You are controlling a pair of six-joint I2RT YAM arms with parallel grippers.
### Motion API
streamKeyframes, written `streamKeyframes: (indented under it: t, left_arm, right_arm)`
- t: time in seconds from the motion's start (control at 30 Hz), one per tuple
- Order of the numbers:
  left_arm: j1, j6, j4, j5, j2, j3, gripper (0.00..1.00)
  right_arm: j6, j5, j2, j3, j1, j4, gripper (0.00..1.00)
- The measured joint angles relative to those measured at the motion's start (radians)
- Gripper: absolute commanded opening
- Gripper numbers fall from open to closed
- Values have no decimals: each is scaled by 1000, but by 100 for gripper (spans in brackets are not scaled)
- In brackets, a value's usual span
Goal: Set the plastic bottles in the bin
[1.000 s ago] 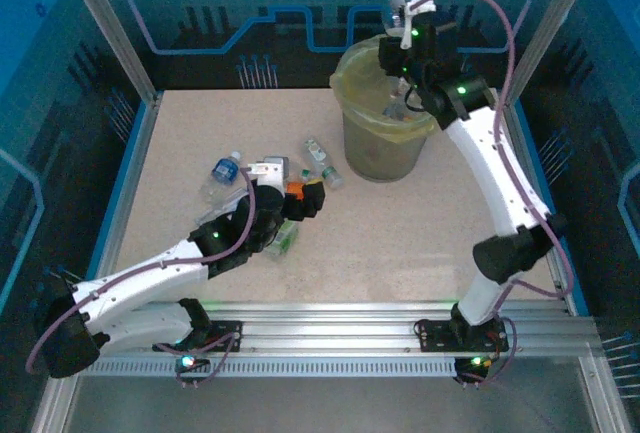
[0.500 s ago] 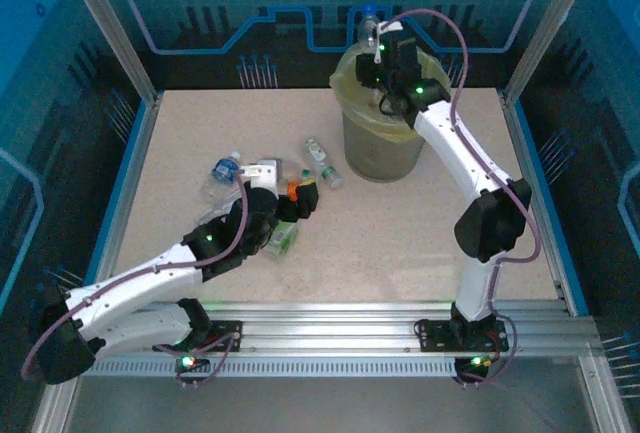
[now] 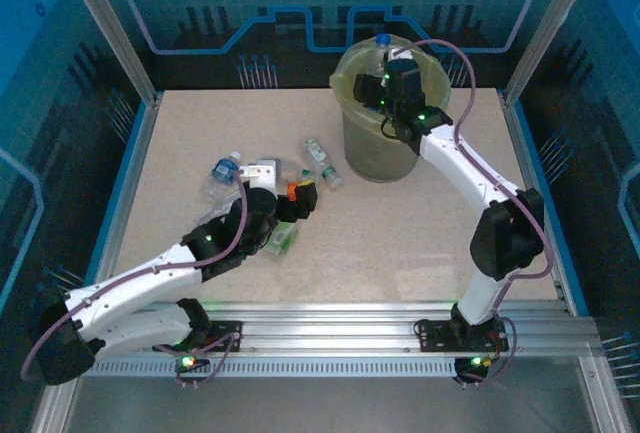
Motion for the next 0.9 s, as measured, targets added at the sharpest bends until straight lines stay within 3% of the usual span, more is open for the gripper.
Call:
streamKeyframes:
  t: [0.3,0.43,0.6,0.9]
  left_arm:
    - [1,15,-10,0,1,0,99]
    - [6,25,-22,4,6,0,99]
    - [35,26,-54,40,19,2,99]
    - [145,23,-250,237,71,80,99]
  right_arm:
    - [10,58,-80,-66,0,13,89]
    - [11,89,-117,-73,-4,1,100]
    - [18,129,-160,-69,-19,-74,100]
    - [85,174,-220,-3,-42,-356,100]
